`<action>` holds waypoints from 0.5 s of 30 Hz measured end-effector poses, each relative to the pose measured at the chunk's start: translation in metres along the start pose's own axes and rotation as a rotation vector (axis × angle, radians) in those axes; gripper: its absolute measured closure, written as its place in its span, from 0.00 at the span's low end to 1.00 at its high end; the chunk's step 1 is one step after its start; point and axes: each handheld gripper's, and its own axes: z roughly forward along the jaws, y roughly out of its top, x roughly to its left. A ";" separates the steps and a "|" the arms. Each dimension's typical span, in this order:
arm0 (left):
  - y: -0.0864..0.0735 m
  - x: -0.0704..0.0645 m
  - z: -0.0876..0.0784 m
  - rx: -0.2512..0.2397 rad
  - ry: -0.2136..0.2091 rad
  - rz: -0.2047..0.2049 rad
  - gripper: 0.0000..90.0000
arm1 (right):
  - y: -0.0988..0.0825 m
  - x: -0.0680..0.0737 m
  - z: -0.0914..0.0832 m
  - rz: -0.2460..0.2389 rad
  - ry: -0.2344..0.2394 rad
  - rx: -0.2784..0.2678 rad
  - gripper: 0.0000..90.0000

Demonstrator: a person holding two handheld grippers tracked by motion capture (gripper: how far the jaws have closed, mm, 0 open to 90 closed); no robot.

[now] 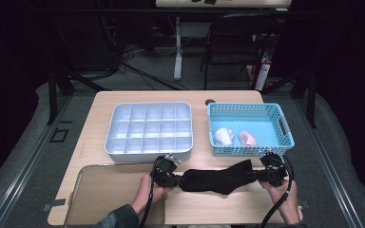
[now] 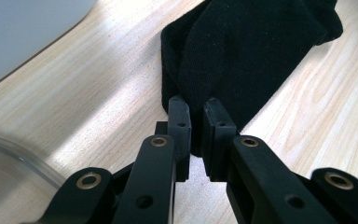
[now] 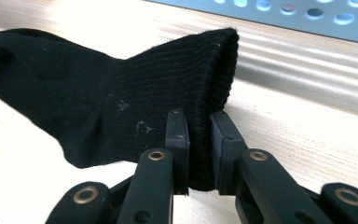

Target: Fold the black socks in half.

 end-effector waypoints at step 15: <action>-0.001 0.000 0.002 0.000 0.000 -0.008 0.93 | 0.005 0.020 -0.012 -0.050 0.008 -0.033 0.88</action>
